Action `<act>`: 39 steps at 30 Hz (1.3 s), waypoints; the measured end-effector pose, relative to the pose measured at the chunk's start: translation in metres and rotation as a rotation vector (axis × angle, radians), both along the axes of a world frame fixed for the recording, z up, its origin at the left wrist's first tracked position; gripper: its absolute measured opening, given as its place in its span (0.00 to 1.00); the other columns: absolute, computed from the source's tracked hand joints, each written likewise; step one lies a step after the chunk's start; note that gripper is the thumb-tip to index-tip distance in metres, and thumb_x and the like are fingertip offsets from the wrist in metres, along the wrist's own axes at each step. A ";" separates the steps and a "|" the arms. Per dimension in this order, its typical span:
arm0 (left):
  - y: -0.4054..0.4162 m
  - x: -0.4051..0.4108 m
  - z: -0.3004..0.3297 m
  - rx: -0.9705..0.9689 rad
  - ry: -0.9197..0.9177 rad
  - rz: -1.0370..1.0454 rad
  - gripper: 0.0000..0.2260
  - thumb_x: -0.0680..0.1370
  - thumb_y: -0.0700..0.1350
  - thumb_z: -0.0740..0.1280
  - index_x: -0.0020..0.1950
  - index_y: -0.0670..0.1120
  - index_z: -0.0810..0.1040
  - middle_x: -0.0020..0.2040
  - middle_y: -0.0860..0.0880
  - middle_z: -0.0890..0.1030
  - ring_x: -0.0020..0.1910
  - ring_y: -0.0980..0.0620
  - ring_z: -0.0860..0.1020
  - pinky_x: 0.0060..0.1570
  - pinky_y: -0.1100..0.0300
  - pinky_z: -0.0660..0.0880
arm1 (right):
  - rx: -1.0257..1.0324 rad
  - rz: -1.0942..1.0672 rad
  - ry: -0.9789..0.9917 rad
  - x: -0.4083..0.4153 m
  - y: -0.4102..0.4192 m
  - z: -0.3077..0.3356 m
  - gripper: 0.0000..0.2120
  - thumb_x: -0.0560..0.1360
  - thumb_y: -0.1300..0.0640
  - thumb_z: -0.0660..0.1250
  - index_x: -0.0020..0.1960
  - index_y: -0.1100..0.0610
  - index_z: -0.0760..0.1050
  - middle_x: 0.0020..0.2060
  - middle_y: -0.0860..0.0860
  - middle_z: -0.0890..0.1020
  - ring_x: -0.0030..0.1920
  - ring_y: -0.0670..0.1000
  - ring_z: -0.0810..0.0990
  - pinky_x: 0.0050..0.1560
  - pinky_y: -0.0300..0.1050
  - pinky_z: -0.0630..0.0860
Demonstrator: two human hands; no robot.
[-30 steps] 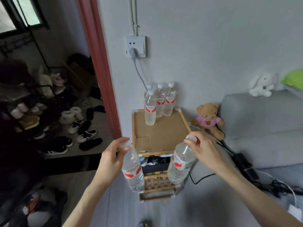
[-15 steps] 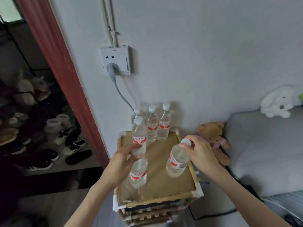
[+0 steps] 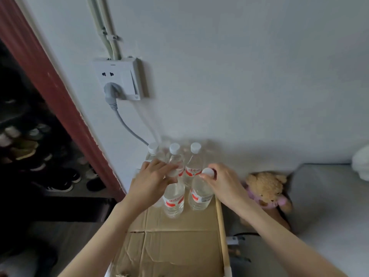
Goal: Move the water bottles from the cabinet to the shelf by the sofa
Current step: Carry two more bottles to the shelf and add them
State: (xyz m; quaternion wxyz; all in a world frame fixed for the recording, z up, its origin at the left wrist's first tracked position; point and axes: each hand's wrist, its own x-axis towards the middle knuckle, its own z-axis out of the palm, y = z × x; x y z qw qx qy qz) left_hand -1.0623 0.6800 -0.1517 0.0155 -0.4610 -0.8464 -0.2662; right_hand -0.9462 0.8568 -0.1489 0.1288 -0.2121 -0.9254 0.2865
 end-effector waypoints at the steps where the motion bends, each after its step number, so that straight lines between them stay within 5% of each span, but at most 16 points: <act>1: 0.005 -0.002 0.001 -0.003 0.025 -0.031 0.15 0.70 0.48 0.64 0.56 0.51 0.76 0.45 0.53 0.81 0.49 0.55 0.69 0.47 0.63 0.56 | -0.003 -0.002 -0.001 -0.004 0.003 -0.001 0.15 0.74 0.47 0.65 0.53 0.57 0.73 0.45 0.49 0.75 0.44 0.47 0.71 0.44 0.40 0.67; 9: 0.035 -0.021 -0.006 -0.085 0.107 -0.075 0.16 0.69 0.54 0.57 0.50 0.49 0.78 0.44 0.53 0.83 0.46 0.54 0.71 0.44 0.60 0.56 | -0.093 0.012 -0.039 -0.016 0.019 -0.005 0.16 0.72 0.46 0.66 0.55 0.54 0.72 0.48 0.49 0.77 0.48 0.48 0.75 0.48 0.42 0.72; 16: 0.034 -0.032 0.003 -0.158 -0.013 -0.122 0.18 0.72 0.53 0.65 0.60 0.50 0.76 0.59 0.53 0.78 0.60 0.51 0.71 0.53 0.60 0.57 | -0.129 0.183 -0.092 -0.008 0.019 -0.002 0.23 0.77 0.55 0.60 0.71 0.48 0.59 0.62 0.48 0.69 0.57 0.44 0.68 0.59 0.39 0.65; 19: 0.032 -0.035 0.009 -0.218 -0.018 -0.194 0.18 0.74 0.49 0.66 0.64 0.52 0.72 0.65 0.55 0.73 0.63 0.53 0.69 0.54 0.61 0.57 | -0.108 0.180 -0.093 -0.009 0.018 -0.003 0.20 0.78 0.57 0.59 0.69 0.50 0.63 0.63 0.48 0.70 0.61 0.46 0.68 0.60 0.39 0.65; 23: 0.030 -0.037 0.011 -0.182 -0.027 -0.257 0.16 0.74 0.42 0.66 0.62 0.53 0.75 0.61 0.54 0.76 0.59 0.51 0.73 0.49 0.61 0.56 | -0.071 0.162 -0.099 -0.013 0.017 -0.001 0.19 0.77 0.55 0.60 0.67 0.50 0.65 0.62 0.48 0.71 0.54 0.43 0.68 0.54 0.37 0.64; 33: 0.023 -0.032 0.003 -0.155 0.051 -0.108 0.20 0.70 0.55 0.59 0.60 0.52 0.75 0.55 0.53 0.77 0.57 0.52 0.71 0.50 0.62 0.53 | -0.012 0.073 -0.113 -0.016 0.010 0.002 0.16 0.72 0.48 0.67 0.56 0.53 0.69 0.51 0.48 0.76 0.48 0.46 0.74 0.49 0.41 0.72; 36: 0.019 -0.034 0.008 -0.170 0.001 -0.202 0.17 0.75 0.47 0.64 0.64 0.54 0.71 0.65 0.57 0.73 0.63 0.56 0.68 0.53 0.59 0.56 | -0.057 0.156 -0.131 -0.015 0.011 0.003 0.21 0.75 0.51 0.64 0.66 0.50 0.64 0.62 0.47 0.72 0.59 0.46 0.71 0.60 0.43 0.70; 39: 0.020 -0.034 0.010 -0.144 -0.033 -0.223 0.16 0.75 0.41 0.65 0.61 0.53 0.75 0.63 0.57 0.74 0.62 0.56 0.70 0.53 0.61 0.57 | -0.095 0.206 -0.186 -0.014 0.012 0.005 0.21 0.77 0.54 0.60 0.69 0.48 0.63 0.65 0.46 0.70 0.61 0.46 0.70 0.62 0.43 0.68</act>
